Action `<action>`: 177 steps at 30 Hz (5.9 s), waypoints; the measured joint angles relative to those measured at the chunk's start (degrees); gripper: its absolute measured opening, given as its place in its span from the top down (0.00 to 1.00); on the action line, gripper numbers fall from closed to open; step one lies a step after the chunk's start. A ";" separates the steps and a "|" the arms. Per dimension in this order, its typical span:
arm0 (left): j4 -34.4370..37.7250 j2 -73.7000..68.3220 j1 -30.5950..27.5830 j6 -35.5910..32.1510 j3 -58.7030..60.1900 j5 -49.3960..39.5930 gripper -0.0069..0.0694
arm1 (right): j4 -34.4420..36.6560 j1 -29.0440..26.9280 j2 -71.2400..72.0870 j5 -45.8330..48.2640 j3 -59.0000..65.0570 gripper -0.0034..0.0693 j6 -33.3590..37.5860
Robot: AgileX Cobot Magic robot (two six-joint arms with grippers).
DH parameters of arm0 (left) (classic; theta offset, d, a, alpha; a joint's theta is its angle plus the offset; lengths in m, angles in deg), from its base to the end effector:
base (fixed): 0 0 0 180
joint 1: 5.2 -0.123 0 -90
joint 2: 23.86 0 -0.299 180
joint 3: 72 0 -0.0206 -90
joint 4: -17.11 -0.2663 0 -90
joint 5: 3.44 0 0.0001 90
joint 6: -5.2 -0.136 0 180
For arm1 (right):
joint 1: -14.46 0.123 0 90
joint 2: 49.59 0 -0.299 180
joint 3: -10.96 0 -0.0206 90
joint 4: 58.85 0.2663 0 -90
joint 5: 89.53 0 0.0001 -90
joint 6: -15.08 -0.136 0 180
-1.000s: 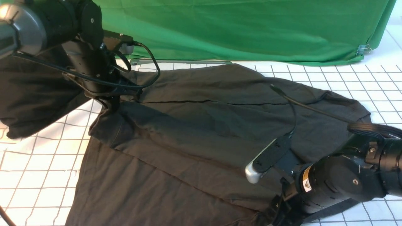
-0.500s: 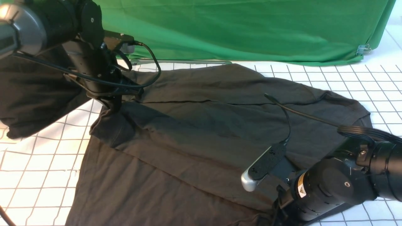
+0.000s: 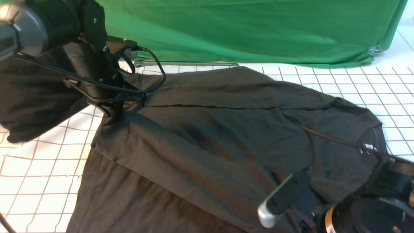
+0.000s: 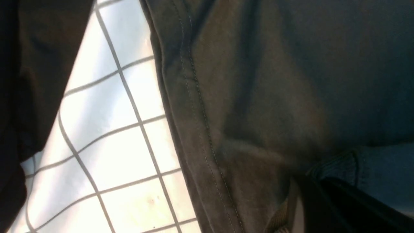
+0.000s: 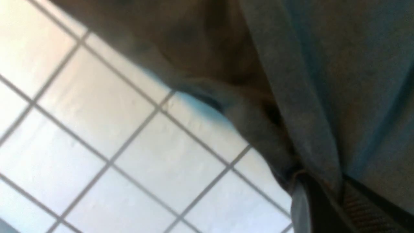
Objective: Fold a long-sleeved shirt over a white checkered tablecloth.
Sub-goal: 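Fold the left side of the black T-shirt inward over its body, then grab the top left corner of the dark shirt with the left gripper, then fold the left side of the dark shirt inward over its body with the left gripper, then grasp the near edge of the shirt at its hem and shoulder corners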
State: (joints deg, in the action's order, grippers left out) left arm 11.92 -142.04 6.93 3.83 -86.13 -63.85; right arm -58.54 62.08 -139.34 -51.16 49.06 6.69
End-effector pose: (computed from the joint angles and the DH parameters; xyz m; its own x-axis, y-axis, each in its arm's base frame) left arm 0.4334 -0.0822 0.2113 -0.9263 0.2691 -0.2638 0.2530 0.9629 0.0941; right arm 0.1708 0.1879 0.1428 -0.7582 -0.6082 -0.2350 -0.6326 0.7735 0.0390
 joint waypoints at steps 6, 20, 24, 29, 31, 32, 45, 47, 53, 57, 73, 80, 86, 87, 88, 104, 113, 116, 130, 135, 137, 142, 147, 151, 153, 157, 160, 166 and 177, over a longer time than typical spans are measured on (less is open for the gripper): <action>-0.48 -0.05 0.00 -0.12 0.00 1.45 0.88 | 0.00 0.25 0.00 0.33 0.34 0.82 -0.93; -2.64 -1.37 -0.07 -2.06 0.00 6.03 0.78 | 0.22 0.29 6.39 11.69 -2.85 0.54 -0.97; -5.81 -1.42 -0.07 -1.21 0.00 6.39 0.54 | -0.30 0.29 12.46 11.71 -6.07 0.62 -1.03; -7.07 -1.42 -0.35 6.48 0.00 7.58 0.27 | -0.79 0.29 17.75 10.75 -9.09 0.62 -1.13; -6.33 -1.43 -1.30 9.39 0.00 10.10 0.21 | -0.84 0.29 18.53 10.54 -9.75 0.62 -1.13; -5.51 -1.61 -2.00 10.21 -0.12 11.69 0.19 | -0.91 0.29 18.70 10.41 -9.85 0.62 -1.13; 2.86 -14.72 -6.39 11.60 -10.16 18.08 0.24 | -1.20 0.29 18.76 7.28 -9.89 0.62 -1.13; 2.94 -16.04 -6.39 11.60 -11.29 19.52 0.26 | -1.20 0.29 18.76 7.28 -9.89 0.62 -1.13; 2.94 -17.83 -6.39 11.60 -12.60 23.24 0.31 | -1.20 0.29 18.76 7.28 -9.89 0.62 -1.13; 1.95 -18.31 -6.39 11.60 -12.60 24.06 0.40 | -1.20 0.29 18.76 7.28 -9.89 0.62 -1.13; 0.83 -17.45 -6.39 5.26 -14.37 20.59 0.86 | -1.33 0.29 18.76 7.28 -9.89 0.62 -1.13; 4.80 -12.11 -6.39 3.92 -16.94 14.28 0.86 | -6.88 0.29 18.76 7.60 -9.89 0.62 -1.72; 11.46 -8.22 -6.39 0.57 -16.94 4.49 0.86 | -25.31 -1.05 18.76 11.66 -9.89 0.63 -11.72; 13.34 -6.99 -6.39 -0.33 -16.94 1.64 0.86 | -26.97 -3.10 18.76 12.41 -9.89 0.65 -12.90; 14.32 -5.95 -6.39 -0.55 -16.94 -0.28 0.86 | -27.40 -4.57 18.76 12.72 -9.89 0.66 -13.25; 15.46 17.18 -6.39 2.83 12.71 -5.41 0.86 | -23.56 -12.35 18.76 5.16 -9.89 0.80 -12.87; 15.50 22.95 -6.39 4.57 30.45 2.28 0.86 | -23.40 -12.35 18.76 4.56 -9.89 0.79 -12.82; 15.65 22.95 -6.39 4.57 32.51 3.26 0.86 | -23.35 -12.35 18.76 4.56 -9.89 0.79 -12.82; 15.05 23.63 -5.85 2.99 36.90 -4.46 0.35 | -23.35 -12.35 18.06 4.22 -9.89 0.76 -12.75; 9.24 26.01 -2.01 8.74 45.26 -3.58 0.34 | -23.35 -12.35 18.06 4.22 -9.89 0.76 -12.75; 5.96 27.22 1.04 12.56 50.44 -0.54 0.34 | -23.35 -12.35 18.06 4.22 -9.89 0.75 -12.75; 4.65 27.67 4.38 19.39 56.98 8.10 0.35 | -23.35 -12.35 18.02 4.22 -9.89 0.75 -12.75; 5.18 28.55 4.38 22.28 59.60 11.78 0.38 | -22.20 -12.36 17.80 4.56 -9.89 0.75 -11.42; 5.84 28.59 4.49 22.24 59.85 12.36 0.50 | -15.98 -12.42 17.80 5.41 -9.89 0.75 -4.32; 6.77 28.85 4.57 20.98 59.81 12.64 0.63 | -8.73 -12.42 17.65 7.30 -9.89 0.75 4.48; 4.07 30.65 4.76 19.83 59.84 11.92 0.86 | 8.53 -12.42 14.61 16.15 -9.89 0.74 20.91; 2.90 34.46 4.76 19.66 58.89 8.59 0.87 | 11.54 -11.63 10.55 17.72 -9.29 0.70 23.60; 2.30 42.48 4.76 19.59 58.38 5.16 0.87 | 10.39 -5.35 2.88 12.33 -5.84 0.37 24.13; 2.18 44.46 4.76 19.38 58.38 3.97 0.87 | 4.57 -0.30 -10.53 -0.30 -4.84 0.29 21.65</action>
State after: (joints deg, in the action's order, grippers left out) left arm 14.10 -97.58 11.69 23.20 -27.75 -59.88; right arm -53.98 61.78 -149.87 -51.47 44.22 28.34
